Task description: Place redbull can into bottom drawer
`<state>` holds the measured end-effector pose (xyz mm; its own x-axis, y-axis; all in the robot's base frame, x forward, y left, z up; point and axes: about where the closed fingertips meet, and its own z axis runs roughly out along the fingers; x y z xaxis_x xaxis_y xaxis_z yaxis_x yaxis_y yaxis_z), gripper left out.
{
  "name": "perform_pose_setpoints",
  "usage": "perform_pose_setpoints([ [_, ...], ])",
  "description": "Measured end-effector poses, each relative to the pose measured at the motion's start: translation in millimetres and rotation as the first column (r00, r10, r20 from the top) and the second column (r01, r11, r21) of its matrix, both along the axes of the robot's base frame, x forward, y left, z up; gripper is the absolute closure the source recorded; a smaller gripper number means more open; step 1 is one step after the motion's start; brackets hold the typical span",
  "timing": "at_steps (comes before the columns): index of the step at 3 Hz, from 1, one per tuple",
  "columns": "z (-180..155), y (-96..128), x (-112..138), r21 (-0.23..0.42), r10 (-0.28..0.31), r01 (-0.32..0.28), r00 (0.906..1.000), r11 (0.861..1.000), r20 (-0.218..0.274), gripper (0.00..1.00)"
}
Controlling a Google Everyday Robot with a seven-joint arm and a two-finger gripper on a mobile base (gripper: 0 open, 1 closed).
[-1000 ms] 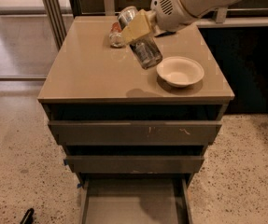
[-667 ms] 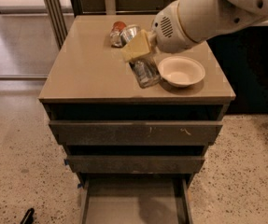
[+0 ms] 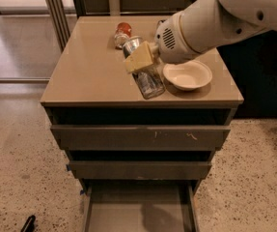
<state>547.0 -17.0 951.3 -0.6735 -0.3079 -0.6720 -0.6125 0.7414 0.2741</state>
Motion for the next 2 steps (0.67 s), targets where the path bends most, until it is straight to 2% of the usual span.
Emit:
perform_pose_setpoints([
  [1, 23, 22, -9, 0.000, 0.061, -0.061, 0.9966, 0.998, 0.056, 1.00],
  [2, 15, 31, -26, 0.008, 0.048, -0.048, 0.9969, 0.999, 0.062, 1.00],
])
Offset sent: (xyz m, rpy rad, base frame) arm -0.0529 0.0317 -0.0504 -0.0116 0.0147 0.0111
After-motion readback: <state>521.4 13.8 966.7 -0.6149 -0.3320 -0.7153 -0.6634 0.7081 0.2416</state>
